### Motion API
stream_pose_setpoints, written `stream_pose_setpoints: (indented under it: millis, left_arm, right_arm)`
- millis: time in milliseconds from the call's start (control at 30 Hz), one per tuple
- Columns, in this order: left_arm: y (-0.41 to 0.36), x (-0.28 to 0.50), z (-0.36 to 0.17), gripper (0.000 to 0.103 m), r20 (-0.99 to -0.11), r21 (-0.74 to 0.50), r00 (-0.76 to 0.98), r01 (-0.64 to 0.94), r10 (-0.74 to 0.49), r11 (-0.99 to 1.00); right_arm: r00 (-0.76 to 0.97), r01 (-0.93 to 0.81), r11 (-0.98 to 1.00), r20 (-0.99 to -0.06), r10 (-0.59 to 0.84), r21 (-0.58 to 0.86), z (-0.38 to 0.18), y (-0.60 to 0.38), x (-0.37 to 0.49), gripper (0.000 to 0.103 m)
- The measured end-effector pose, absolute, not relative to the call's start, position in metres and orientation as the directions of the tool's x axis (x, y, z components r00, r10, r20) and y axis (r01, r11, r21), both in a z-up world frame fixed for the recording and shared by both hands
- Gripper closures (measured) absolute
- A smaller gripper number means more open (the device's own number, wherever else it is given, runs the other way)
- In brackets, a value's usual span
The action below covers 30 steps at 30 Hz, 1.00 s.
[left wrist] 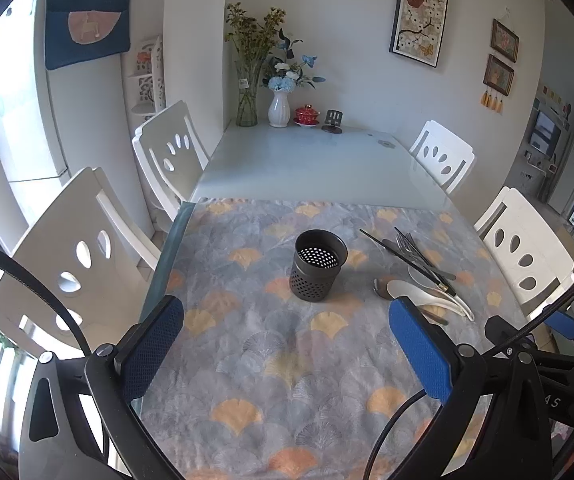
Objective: Organize utensils
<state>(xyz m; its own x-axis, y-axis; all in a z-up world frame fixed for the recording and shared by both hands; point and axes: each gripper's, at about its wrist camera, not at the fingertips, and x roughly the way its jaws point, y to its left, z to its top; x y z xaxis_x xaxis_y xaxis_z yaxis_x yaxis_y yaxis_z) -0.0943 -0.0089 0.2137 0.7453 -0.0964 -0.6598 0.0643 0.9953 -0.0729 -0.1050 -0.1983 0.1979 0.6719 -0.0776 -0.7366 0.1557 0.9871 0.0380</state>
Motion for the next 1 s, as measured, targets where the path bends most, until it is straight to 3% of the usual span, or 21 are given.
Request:
stream_pose_setpoints:
  millis: [1000]
  left_arm:
    - [-0.007, -0.092, 0.218, 0.000, -0.626, -0.113, 0.768, 0.081, -0.134, 0.990]
  right_arm:
    - [0.726, 0.080, 0.995, -0.687, -0.019, 0.057, 0.215, -0.202, -0.127, 0.000]
